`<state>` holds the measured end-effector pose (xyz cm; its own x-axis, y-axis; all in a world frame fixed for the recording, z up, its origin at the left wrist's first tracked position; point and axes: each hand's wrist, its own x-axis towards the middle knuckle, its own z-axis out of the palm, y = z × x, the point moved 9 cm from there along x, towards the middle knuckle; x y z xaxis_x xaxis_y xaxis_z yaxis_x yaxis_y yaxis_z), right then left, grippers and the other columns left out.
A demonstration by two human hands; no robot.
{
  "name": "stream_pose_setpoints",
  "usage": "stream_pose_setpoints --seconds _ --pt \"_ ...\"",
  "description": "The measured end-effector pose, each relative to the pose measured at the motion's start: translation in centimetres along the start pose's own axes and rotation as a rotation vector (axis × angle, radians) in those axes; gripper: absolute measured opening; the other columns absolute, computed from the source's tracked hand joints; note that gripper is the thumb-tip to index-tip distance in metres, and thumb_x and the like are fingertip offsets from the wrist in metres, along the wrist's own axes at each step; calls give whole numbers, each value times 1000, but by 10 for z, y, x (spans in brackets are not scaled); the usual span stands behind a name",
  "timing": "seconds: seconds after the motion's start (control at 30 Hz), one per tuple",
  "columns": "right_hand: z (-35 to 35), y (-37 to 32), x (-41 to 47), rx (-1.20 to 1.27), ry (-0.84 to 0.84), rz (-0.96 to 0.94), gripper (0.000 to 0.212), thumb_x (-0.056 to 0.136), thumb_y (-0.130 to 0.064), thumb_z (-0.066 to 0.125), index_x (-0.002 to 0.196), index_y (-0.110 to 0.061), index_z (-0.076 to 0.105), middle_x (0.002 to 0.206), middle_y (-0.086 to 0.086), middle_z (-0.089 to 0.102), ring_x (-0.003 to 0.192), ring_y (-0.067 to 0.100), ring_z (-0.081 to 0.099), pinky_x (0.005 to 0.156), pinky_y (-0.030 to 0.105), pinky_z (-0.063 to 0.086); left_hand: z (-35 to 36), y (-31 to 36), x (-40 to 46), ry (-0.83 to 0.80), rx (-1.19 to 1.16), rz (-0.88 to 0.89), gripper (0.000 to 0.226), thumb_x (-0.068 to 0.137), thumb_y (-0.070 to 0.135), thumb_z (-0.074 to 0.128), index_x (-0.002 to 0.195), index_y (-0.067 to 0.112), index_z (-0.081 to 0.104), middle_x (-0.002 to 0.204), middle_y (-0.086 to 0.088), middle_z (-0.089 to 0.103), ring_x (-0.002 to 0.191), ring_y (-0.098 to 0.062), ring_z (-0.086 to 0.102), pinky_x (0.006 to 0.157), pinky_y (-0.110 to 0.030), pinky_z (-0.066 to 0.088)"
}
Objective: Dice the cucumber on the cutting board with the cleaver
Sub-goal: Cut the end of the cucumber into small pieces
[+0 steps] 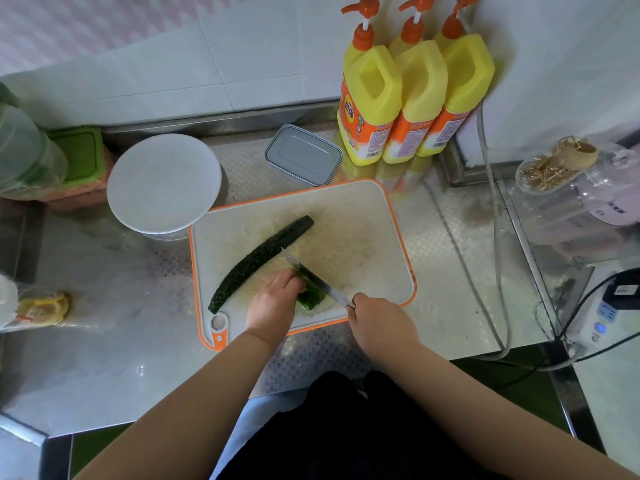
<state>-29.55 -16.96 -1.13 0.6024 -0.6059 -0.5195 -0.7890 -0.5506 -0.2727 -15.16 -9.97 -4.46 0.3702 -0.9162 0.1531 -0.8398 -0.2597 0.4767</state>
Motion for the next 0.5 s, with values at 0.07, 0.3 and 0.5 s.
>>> stream_pose_setpoints --seconds 0.07,0.3,0.5 --pt "0 0 3 -2 -11 5 22 101 -27 36 98 -13 52 95 6 63 90 26 61 68 31 40 0 1 1 -7 -1 9 23 67 -8 78 83 6 69 89 -8 65 80 -27 60 58 -31 53" --pt "-2 4 15 123 -67 60 24 100 -32 40 103 -14 56 101 5 63 95 23 60 79 33 47 1 0 -1 -8 1 15 25 67 -5 80 85 8 71 93 -6 67 87 -27 62 63 -31 54" --pt "-3 -1 1 33 -5 7 26 101 -32 36 102 -13 53 97 7 65 90 25 63 74 34 47 4 -4 -3 -2 -9 18 26 66 -8 79 84 7 69 90 -8 65 83 -27 59 58 -32 54"
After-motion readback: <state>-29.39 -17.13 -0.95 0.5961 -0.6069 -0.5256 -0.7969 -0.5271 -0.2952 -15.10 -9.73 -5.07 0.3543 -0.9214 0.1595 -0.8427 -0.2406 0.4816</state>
